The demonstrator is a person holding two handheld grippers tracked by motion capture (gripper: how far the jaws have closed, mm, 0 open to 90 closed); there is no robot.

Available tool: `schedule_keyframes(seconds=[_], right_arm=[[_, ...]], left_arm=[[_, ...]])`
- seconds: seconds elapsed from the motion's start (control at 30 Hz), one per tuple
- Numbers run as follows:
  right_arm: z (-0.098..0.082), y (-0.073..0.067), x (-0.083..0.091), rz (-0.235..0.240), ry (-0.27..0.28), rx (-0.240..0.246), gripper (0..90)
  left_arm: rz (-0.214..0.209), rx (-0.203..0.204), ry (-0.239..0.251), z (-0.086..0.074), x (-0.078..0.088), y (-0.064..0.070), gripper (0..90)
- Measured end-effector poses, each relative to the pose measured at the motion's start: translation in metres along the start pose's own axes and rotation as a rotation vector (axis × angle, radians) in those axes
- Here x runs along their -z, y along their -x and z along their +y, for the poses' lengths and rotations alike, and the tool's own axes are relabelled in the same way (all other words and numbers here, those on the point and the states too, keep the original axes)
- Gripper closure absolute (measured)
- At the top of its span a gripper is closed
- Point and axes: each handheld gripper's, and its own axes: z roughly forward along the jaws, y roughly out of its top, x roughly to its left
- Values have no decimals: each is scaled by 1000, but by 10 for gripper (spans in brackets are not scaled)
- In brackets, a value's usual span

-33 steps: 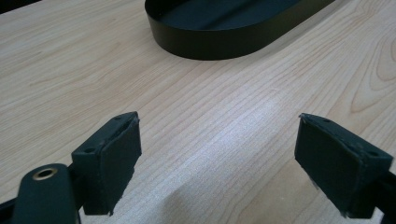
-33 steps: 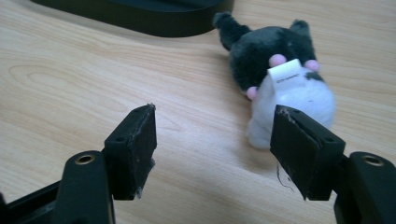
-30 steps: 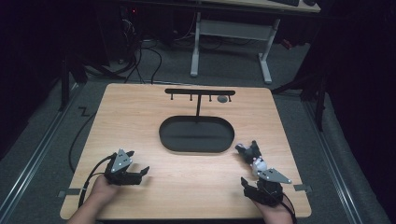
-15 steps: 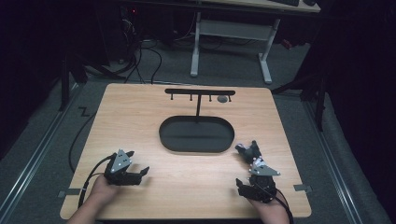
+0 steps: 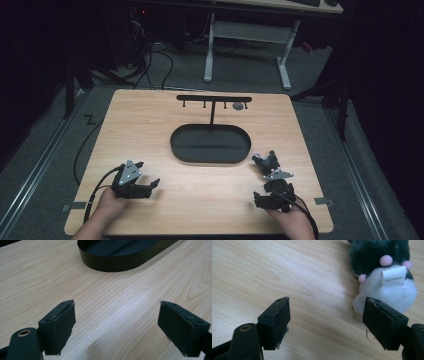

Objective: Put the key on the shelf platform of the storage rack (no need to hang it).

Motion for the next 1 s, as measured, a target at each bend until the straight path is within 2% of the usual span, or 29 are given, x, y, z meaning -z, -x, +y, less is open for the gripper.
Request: schedule_keyframes(seconds=[0.17, 0.47, 0.6, 0.7, 1.0], right_arm=[[9, -3, 2, 19, -30, 13, 218], [18, -3, 5, 22, -92, 28, 209], [21, 0, 8, 1, -101, 40, 209], [23, 4, 11, -6, -107, 27, 209], [24, 13, 15, -7, -118, 17, 206]], left_arm=[[-1, 4, 4, 0, 0, -1, 154], [-2, 2, 6, 0, 0, -1, 154], [-2, 2, 4, 0, 0, 0, 154], [-1, 1, 3, 0, 0, 0, 154], [-2, 0, 0, 0, 0, 0, 154]])
